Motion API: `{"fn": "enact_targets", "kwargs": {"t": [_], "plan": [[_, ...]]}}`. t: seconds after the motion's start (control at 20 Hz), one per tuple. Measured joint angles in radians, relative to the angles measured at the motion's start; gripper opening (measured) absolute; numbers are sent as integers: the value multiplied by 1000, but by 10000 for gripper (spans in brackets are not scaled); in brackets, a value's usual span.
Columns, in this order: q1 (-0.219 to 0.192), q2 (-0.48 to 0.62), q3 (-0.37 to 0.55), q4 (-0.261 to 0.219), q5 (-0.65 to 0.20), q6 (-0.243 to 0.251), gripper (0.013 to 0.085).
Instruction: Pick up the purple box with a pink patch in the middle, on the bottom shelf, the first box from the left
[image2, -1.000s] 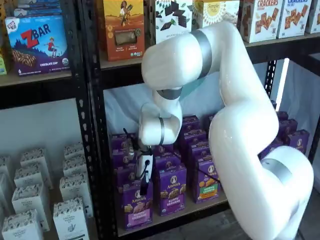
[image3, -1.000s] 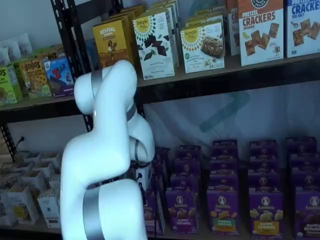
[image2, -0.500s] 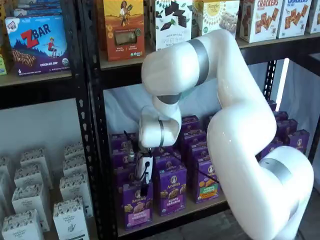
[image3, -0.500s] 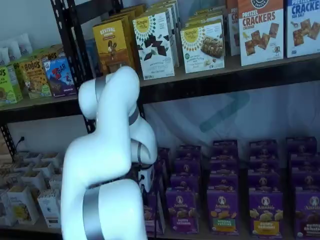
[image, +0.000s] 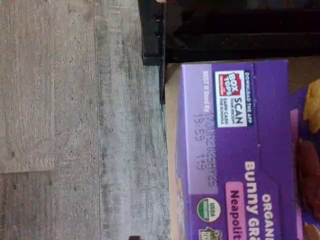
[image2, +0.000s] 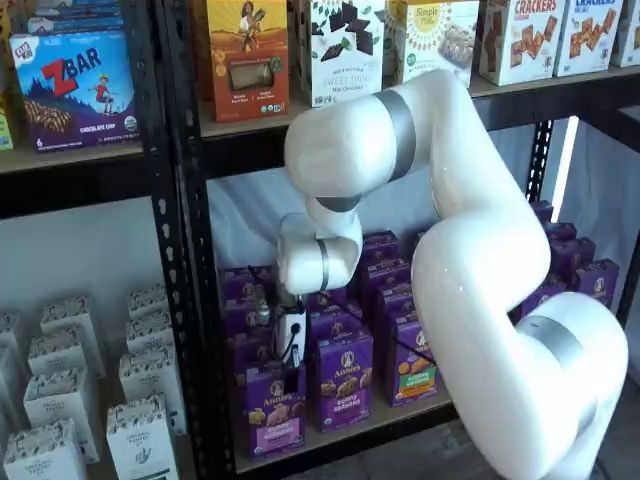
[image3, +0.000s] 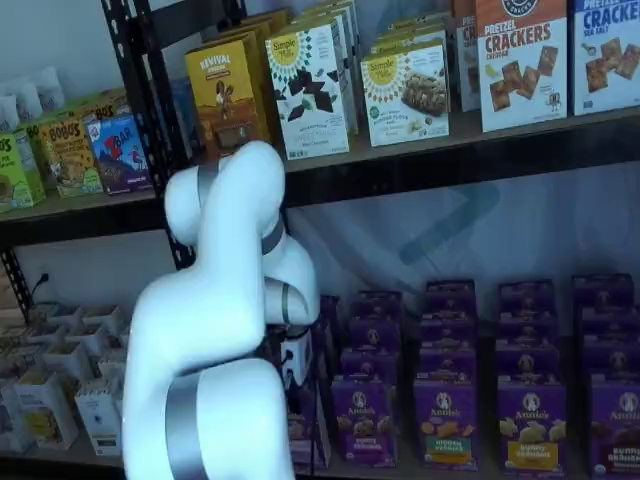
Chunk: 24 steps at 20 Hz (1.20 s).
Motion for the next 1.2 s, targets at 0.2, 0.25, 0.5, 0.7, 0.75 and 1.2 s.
{"fn": "enact_targets", "kwargs": {"t": [0.2,0.25,0.5,0.7,0.75,1.2], "plan": [[0,19,-19,-26,0,24,850],[0,23,-24,-31,2,28,850],[2,42,-47,-38,16,36,850],[2,50,-56,-36,13,35,770],[2,52,-58,-37,13,36,730],[3,51,-56,-47,12,47,650]]}}
